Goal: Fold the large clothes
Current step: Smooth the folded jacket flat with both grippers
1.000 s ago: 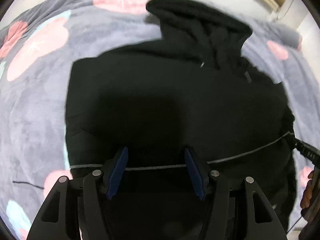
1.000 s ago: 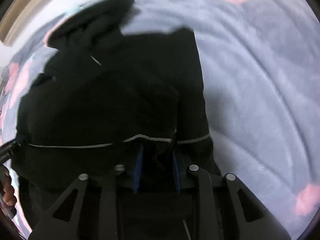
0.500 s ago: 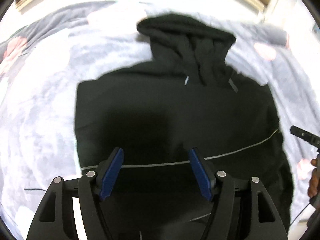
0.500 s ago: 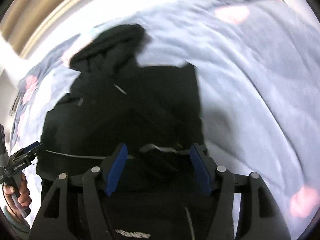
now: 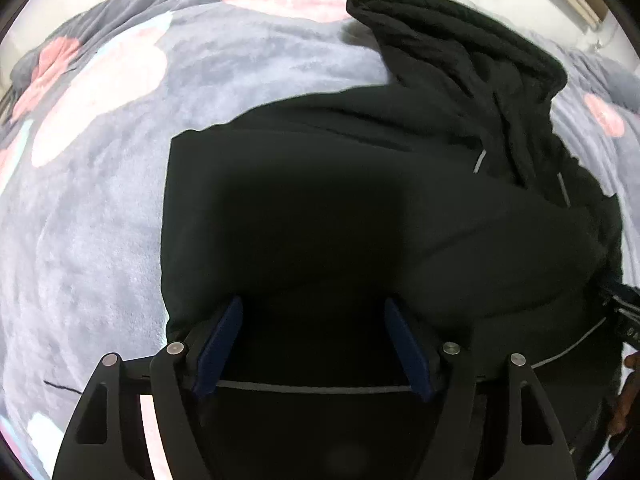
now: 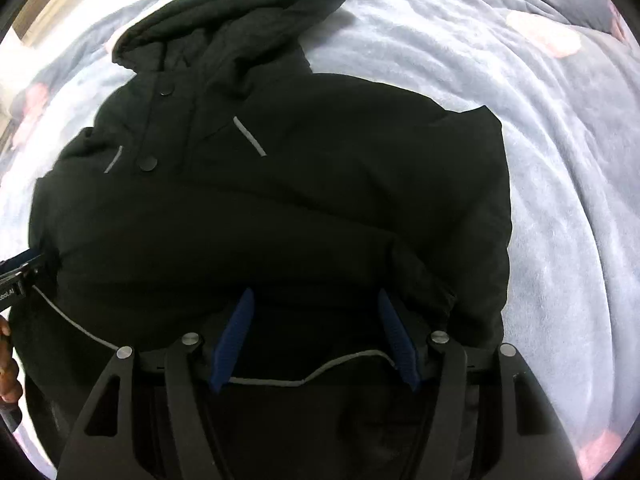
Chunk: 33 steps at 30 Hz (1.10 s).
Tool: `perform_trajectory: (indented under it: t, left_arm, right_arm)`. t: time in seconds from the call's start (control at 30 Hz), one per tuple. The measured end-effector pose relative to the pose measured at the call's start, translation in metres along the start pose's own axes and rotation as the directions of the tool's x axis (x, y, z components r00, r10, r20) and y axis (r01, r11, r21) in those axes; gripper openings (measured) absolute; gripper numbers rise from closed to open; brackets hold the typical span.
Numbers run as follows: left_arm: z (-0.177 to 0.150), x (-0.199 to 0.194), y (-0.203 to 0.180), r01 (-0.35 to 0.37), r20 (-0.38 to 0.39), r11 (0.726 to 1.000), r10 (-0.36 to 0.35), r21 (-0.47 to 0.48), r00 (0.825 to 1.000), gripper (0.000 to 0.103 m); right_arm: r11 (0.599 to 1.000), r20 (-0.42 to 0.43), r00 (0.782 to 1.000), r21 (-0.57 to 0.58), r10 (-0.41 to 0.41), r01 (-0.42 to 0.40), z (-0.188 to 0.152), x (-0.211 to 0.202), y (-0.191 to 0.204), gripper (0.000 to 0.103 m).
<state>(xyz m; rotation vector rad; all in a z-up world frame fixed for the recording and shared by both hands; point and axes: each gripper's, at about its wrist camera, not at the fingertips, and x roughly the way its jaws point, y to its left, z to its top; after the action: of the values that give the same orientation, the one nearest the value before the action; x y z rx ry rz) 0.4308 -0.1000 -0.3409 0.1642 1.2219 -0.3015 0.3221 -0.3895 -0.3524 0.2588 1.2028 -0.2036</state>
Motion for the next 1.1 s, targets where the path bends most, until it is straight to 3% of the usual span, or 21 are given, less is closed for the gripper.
perform_trajectory:
  t: [0.07, 0.2, 0.3, 0.37, 0.47, 0.57, 0.63, 0.67, 0.77, 0.87, 0.97, 1.1]
  left_arm:
    - [-0.006, -0.016, 0.005, 0.024, 0.035, 1.000, -0.024, 0.012, 0.999, 0.076]
    - [-0.030, -0.063, 0.020, 0.142, 0.107, 0.990, -0.142, 0.012, 0.984, 0.076]
    - [-0.053, -0.084, 0.035, 0.157, 0.122, 0.988, -0.155, -0.007, 0.980, 0.076]
    - [-0.065, -0.086, 0.043, 0.145, 0.114, 0.989, -0.142, -0.018, 0.983, 0.076]
    - [-0.078, -0.062, 0.054, 0.157, 0.041, 0.985, -0.155, -0.067, 0.987, 0.076]
    - [-0.083, -0.023, 0.071, 0.239, 0.000, 0.956, -0.243, -0.172, 0.970, 0.080]
    - [-0.091, -0.005, 0.088, 0.321, -0.006, 0.892, -0.340, -0.318, 0.940, 0.082]
    - [-0.092, -0.009, 0.089, 0.329, 0.009, 0.885, -0.346, -0.330, 0.938, 0.082]
    - [-0.091, -0.037, 0.075, 0.256, 0.046, 0.941, -0.252, -0.222, 0.967, 0.081]
    - [-0.082, -0.066, 0.065, 0.200, 0.094, 0.969, -0.188, -0.145, 0.978, 0.080]
    - [-0.063, -0.098, 0.064, 0.192, 0.180, 0.975, -0.169, -0.115, 0.969, 0.080]
    - [-0.017, -0.120, 0.064, 0.222, 0.257, 0.974, -0.203, -0.047, 0.945, 0.080]
  right_arm:
    - [0.999, 0.010, 0.999, 0.012, 0.030, -0.030, -0.004, -0.016, -0.004, 0.065]
    - [0.996, 0.075, 0.993, -0.011, 0.094, -0.093, -0.024, -0.060, -0.004, 0.066]
    - [0.996, 0.057, 0.995, -0.020, 0.083, -0.082, -0.046, -0.066, -0.003, 0.066]
    - [0.997, 0.031, 0.997, -0.023, 0.069, -0.068, -0.055, -0.058, -0.005, 0.066]
    - [0.999, -0.023, 0.999, -0.024, 0.022, -0.023, -0.066, -0.035, -0.005, 0.065]
    - [1.000, -0.040, 0.999, -0.030, 0.010, -0.011, -0.072, -0.018, -0.004, 0.066]
    - [1.000, -0.048, 0.999, -0.021, 0.013, -0.014, -0.073, -0.017, -0.004, 0.066]
    - [1.000, -0.050, 0.999, -0.021, 0.017, -0.018, -0.073, -0.018, -0.003, 0.066]
    - [0.998, -0.062, 0.997, -0.017, 0.055, -0.056, -0.073, -0.022, -0.006, 0.066]
    - [0.993, -0.055, 0.991, 0.027, 0.120, -0.118, -0.071, -0.035, -0.015, 0.066]
    - [0.984, 0.005, 0.986, 0.065, 0.168, -0.168, -0.056, -0.058, -0.027, 0.067]
    - [0.986, 0.098, 0.982, 0.041, 0.159, -0.164, -0.018, -0.084, -0.034, 0.067]
